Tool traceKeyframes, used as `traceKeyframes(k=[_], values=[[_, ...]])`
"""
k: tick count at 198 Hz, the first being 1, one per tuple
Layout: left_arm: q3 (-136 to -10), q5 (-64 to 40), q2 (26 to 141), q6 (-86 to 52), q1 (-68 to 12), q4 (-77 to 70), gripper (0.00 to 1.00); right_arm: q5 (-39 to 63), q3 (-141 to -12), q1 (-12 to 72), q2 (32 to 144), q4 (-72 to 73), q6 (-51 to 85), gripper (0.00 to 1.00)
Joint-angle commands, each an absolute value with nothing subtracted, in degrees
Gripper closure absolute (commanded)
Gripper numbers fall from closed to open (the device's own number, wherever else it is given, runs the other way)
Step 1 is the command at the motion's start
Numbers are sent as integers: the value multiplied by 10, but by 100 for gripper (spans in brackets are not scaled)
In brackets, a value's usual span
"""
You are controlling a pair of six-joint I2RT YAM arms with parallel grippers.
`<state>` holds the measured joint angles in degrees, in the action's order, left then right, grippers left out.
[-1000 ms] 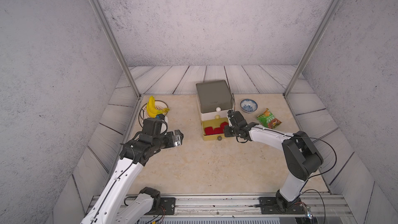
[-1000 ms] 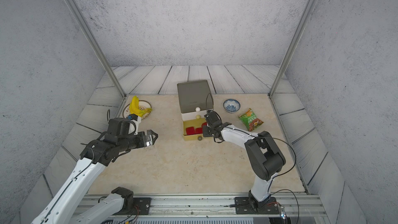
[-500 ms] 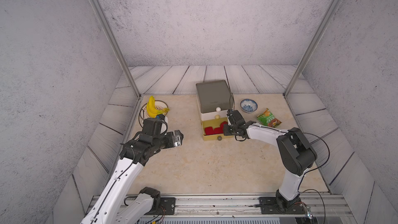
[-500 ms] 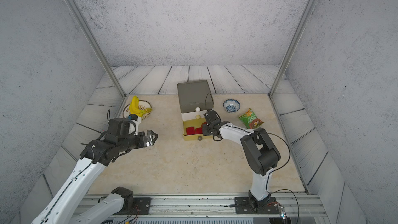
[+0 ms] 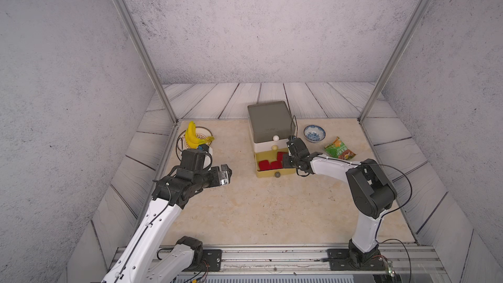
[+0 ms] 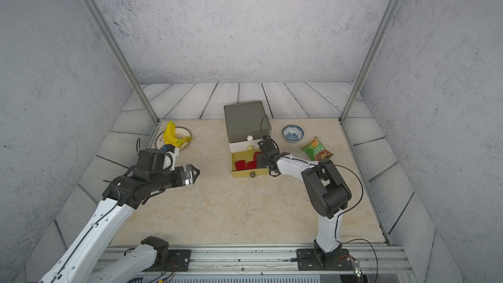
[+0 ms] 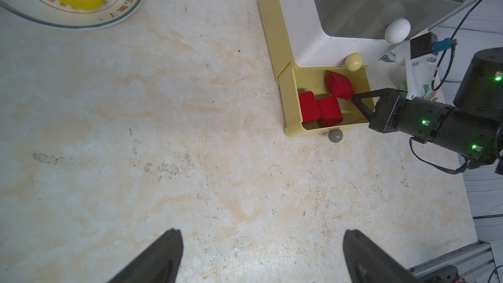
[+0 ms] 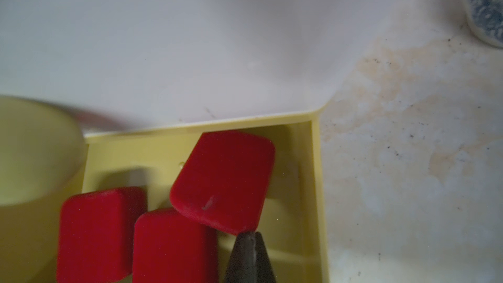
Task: Place the brooch boxes into the drawer by color
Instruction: Adjust the brooch box in the drawer.
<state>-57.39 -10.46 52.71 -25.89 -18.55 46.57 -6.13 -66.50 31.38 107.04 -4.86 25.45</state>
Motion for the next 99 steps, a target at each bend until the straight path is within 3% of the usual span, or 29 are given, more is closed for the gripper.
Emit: traceKeyframes(k=[1, 99], values=[[-589, -100, 529, -252, -189, 469, 2, -73, -685, 310, 1078, -32, 251, 100], [-586, -99, 525, -255, -189, 471, 2, -37, -648, 307, 1048, -15, 260, 100]])
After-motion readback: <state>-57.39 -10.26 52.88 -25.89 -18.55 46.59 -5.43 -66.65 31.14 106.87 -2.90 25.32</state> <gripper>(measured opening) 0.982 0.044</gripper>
